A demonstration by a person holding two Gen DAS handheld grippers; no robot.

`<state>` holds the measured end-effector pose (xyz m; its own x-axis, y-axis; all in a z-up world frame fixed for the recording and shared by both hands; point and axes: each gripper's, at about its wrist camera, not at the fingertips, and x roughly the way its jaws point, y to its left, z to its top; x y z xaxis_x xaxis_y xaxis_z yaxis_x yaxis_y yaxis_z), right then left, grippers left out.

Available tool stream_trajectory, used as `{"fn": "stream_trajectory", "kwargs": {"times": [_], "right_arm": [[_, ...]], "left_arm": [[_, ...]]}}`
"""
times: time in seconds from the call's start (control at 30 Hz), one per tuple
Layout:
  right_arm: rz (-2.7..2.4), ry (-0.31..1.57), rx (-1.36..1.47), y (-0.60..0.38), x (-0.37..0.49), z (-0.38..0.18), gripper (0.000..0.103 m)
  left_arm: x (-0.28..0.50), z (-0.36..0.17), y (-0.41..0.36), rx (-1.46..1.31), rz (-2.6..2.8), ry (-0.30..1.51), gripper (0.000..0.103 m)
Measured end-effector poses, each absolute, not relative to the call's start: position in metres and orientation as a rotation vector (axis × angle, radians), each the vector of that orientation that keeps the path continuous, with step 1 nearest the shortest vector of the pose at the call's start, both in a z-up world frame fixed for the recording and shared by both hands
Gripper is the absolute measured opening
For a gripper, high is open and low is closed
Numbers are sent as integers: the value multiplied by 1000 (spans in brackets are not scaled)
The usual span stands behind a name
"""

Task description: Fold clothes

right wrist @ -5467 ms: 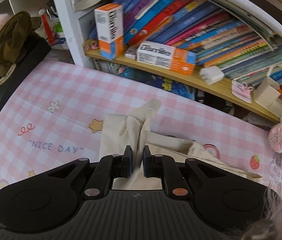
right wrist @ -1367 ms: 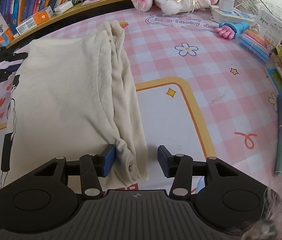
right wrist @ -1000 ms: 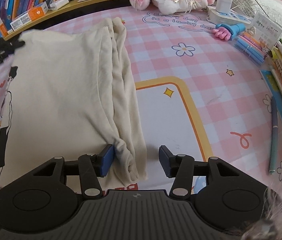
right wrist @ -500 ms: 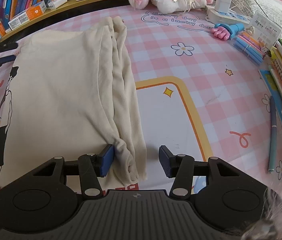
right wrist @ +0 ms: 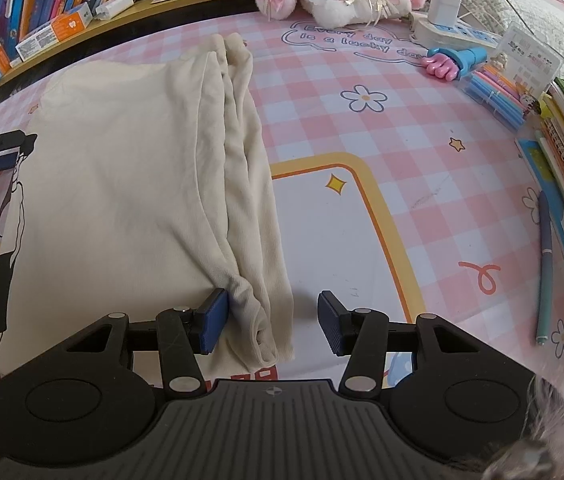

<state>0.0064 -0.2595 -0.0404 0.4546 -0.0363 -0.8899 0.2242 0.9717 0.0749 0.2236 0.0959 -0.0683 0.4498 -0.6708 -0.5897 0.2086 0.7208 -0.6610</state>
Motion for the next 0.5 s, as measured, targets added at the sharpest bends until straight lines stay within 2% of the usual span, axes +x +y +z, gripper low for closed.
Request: {"fn": "stream_trajectory", "kwargs": {"times": [0.03, 0.07, 0.2, 0.4, 0.43, 0.5], "right_arm": [[-165, 1086, 196, -259, 6, -41, 46], [-168, 1084, 199, -259, 5, -41, 46], [-178, 1081, 205, -258, 4, -41, 46], [-188, 1080, 205, -256, 2, -41, 46], [-189, 1080, 204, -256, 2, -41, 46], [-187, 1079, 202, -256, 2, -42, 46]], "left_arm": [[221, -65, 95, -536, -578, 946, 11], [217, -60, 93, -514, -574, 923, 1], [209, -45, 98, -442, -489, 847, 0], [214, -56, 119, -468, -451, 910, 0], [210, -54, 121, -489, -475, 906, 5], [203, -53, 123, -535, -523, 916, 22]]}}
